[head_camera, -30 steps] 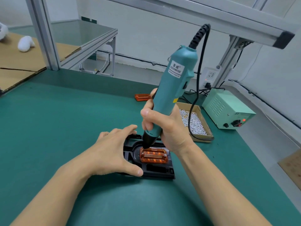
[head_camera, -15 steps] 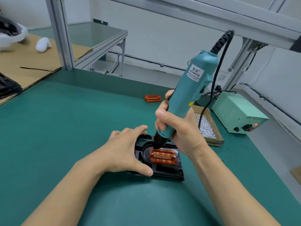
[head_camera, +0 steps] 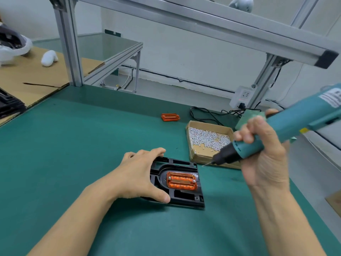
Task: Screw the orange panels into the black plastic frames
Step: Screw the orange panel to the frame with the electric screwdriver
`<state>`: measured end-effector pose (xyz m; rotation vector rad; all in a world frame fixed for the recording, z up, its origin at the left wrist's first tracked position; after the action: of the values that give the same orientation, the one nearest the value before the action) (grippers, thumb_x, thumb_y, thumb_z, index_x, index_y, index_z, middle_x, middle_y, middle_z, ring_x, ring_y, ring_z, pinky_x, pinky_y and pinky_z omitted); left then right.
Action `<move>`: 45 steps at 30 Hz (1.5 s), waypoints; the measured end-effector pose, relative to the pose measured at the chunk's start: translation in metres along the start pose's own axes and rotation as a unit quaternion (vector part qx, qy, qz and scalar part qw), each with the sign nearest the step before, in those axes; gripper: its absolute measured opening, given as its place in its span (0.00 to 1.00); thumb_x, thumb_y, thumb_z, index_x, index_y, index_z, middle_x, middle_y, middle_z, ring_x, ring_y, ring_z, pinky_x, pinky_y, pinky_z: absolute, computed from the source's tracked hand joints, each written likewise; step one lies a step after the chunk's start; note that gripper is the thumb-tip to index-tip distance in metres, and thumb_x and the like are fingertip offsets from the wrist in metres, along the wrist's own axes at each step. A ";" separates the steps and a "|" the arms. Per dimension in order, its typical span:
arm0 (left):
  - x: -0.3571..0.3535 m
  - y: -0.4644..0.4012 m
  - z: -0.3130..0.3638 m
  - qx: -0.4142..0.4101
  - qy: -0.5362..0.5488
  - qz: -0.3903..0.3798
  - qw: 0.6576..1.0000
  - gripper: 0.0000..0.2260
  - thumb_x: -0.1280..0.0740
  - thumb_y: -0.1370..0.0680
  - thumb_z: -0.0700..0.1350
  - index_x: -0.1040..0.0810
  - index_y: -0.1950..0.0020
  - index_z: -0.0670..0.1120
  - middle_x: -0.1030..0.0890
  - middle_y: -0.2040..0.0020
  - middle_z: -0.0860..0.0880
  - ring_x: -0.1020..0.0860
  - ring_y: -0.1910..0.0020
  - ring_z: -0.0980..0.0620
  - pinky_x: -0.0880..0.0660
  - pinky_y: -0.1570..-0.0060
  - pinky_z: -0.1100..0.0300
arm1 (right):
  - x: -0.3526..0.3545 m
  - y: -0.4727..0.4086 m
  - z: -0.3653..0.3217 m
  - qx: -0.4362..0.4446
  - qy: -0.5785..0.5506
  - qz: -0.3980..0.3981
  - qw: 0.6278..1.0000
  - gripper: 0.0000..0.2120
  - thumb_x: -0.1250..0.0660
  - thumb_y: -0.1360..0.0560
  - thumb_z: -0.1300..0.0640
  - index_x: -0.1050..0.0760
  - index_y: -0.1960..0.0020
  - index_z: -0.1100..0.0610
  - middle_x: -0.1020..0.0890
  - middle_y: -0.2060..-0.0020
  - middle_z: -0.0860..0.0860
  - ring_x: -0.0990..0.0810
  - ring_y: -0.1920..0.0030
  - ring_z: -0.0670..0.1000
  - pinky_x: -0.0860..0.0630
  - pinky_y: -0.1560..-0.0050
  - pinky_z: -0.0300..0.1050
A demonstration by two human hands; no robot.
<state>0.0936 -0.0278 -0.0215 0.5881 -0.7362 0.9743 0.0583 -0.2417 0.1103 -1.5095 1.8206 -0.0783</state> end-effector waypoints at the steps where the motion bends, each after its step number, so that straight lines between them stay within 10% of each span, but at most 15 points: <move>1: 0.000 0.000 0.000 0.001 -0.001 0.000 1.000 0.50 0.24 0.43 0.64 0.50 0.28 0.65 0.39 0.41 0.64 0.47 0.39 0.55 0.41 0.43 0.58 | 0.008 0.002 -0.008 0.009 0.002 0.012 1.000 0.11 0.36 0.27 0.64 0.32 0.50 0.51 0.31 0.68 0.47 0.32 0.73 0.44 0.28 0.66 0.39; 10: -0.001 -0.003 -0.006 0.006 -0.004 0.003 1.000 0.51 0.27 0.46 0.66 0.49 0.28 0.66 0.37 0.37 0.62 0.46 0.36 0.53 0.40 0.40 0.58 | 0.103 0.027 -0.066 -0.005 0.073 0.107 0.992 0.07 0.37 0.23 0.60 0.31 0.55 0.49 0.29 0.70 0.44 0.32 0.73 0.41 0.28 0.66 0.34; 22: -0.001 -0.008 -0.011 -0.008 -0.012 0.023 1.000 0.53 0.30 0.51 0.70 0.45 0.28 0.67 0.34 0.33 0.59 0.44 0.29 0.47 0.39 0.32 0.50 | 0.201 0.068 -0.078 -0.268 0.223 0.251 0.903 0.18 0.27 0.36 0.57 0.33 0.52 0.56 0.26 0.71 0.50 0.28 0.76 0.45 0.25 0.76 0.38; 45: 0.004 -0.018 -0.005 -0.063 -0.042 0.058 0.995 0.47 0.33 0.55 0.73 0.48 0.39 0.73 0.32 0.42 0.61 0.34 0.32 0.53 0.42 0.31 0.55 | 0.210 0.076 -0.020 -0.431 0.592 0.069 0.677 0.14 0.34 0.25 0.54 0.37 0.47 0.58 0.24 0.64 0.57 0.25 0.72 0.53 0.23 0.69 0.46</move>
<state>0.1122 -0.0304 -0.0233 0.4813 -0.9087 1.0070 -0.0184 -0.4089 -0.0183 -2.1848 3.3523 -0.1628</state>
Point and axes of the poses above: each hand's wrist, its own y-axis away from the middle knuckle, its own x-axis out of the back of the hand, z = x × y, the point moved 9 cm from there along -y, towards the middle knuckle
